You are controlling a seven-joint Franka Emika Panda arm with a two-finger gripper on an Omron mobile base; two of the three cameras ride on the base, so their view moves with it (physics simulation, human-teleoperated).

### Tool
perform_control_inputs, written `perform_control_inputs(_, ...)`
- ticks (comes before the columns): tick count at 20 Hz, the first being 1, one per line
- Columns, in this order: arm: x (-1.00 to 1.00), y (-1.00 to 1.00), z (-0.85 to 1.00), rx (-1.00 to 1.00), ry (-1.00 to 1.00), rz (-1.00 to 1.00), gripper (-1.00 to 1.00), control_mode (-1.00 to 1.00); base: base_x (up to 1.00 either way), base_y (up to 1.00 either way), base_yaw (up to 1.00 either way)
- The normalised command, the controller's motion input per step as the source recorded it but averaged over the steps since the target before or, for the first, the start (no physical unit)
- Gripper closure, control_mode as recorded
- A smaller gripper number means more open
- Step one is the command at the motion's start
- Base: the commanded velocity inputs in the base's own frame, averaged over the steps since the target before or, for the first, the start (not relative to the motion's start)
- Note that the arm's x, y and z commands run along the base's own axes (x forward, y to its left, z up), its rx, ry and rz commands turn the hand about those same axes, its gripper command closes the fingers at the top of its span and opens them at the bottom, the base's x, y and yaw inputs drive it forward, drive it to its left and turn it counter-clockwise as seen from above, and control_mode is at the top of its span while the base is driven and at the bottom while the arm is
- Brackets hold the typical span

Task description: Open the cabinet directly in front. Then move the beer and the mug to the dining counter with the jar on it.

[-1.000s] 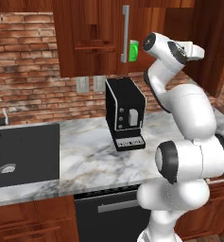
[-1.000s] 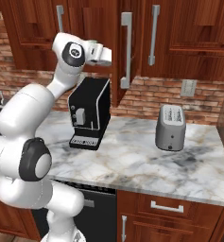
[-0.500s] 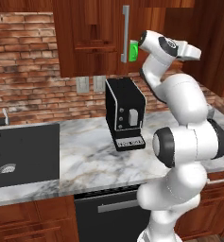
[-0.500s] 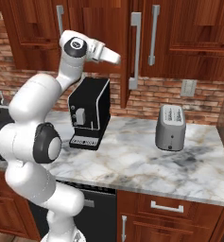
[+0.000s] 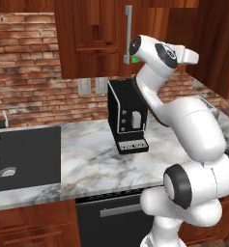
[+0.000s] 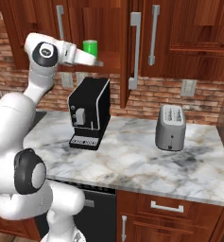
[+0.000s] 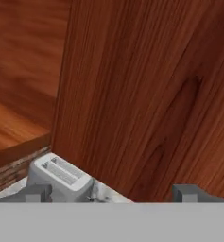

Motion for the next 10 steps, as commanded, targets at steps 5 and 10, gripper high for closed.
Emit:
perform_control_inputs(5, -0.67, 0.97, 0.0, -0.09, -0.1, 0.48, -1.0, -1.0, 0.0, 0.0, 0.0)
perform_control_inputs(10, -0.6, 0.86, 0.04, -0.03, -0.15, 0.47, -1.0, -1.0, 0.0, 0.0, 0.0)
